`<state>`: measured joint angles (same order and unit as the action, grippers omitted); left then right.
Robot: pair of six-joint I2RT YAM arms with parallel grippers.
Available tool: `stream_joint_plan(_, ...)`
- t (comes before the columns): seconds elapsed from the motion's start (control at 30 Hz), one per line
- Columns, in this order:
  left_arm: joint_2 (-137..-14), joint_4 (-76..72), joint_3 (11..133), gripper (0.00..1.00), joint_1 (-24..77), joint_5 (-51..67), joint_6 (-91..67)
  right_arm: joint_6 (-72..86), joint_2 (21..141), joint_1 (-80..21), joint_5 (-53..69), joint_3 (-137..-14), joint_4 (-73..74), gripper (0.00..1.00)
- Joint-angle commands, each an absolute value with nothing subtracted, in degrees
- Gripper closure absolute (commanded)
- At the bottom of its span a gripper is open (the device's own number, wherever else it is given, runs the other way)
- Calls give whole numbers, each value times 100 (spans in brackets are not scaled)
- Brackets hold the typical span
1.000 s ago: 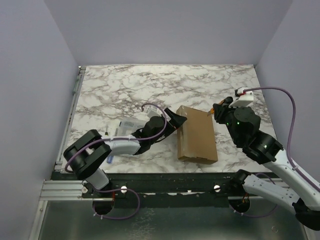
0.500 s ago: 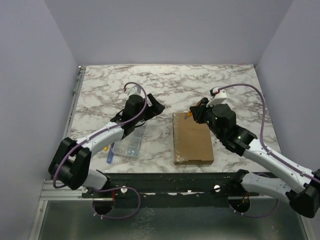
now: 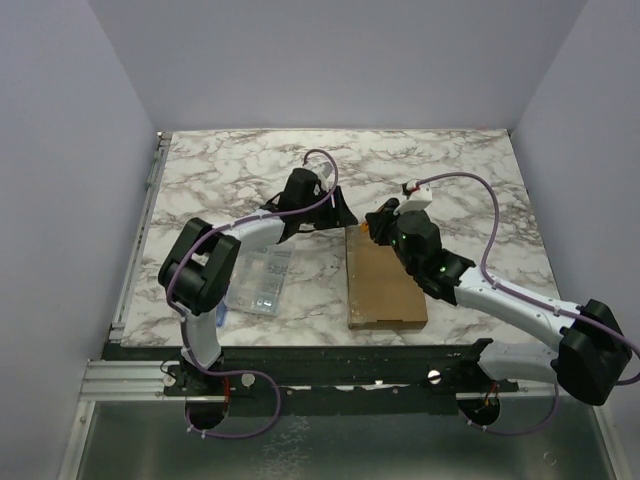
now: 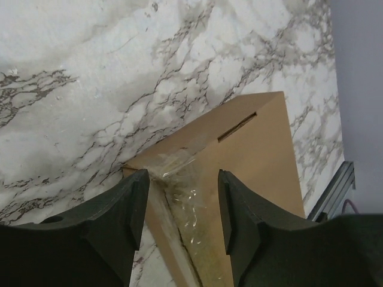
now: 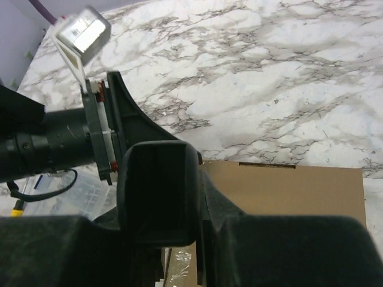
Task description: Unpack the express box
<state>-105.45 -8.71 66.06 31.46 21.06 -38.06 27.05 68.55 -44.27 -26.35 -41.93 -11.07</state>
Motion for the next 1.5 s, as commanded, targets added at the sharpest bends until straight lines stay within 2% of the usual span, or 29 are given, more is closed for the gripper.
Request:
stream_joint_plan(0.0,-10816,-870,6705,45,3127,2857,-3407,2800,6908,-4468,-3236,-4218,-1542,99)
stream_joint_plan(0.37,-11003,-826,6737,50,3049,2888,-3365,2645,7365,-4537,-3088,-4254,-1926,99)
stream_joint_plan(0.63,-11121,-897,6825,45,2901,2963,-3473,2210,7539,-4707,-3338,-3975,-2909,99)
stream_joint_plan(0.8,-11213,-1131,6811,35,2854,3155,-3648,1969,7739,-4942,-3837,-3886,-3326,99)
stream_joint_plan(0.9,-11214,-1171,6805,34,2801,3182,-3663,1934,7772,-5049,-4111,-3776,-3559,99)
stream_joint_plan(1.1,-11299,-1203,6772,46,2769,3155,-3738,1928,7933,-5102,-4244,-3751,-3621,99)
stream_joint_plan(1.47,-11390,-1222,6734,52,2769,3078,-3792,2007,8111,-5175,-4208,-3786,-3577,100)
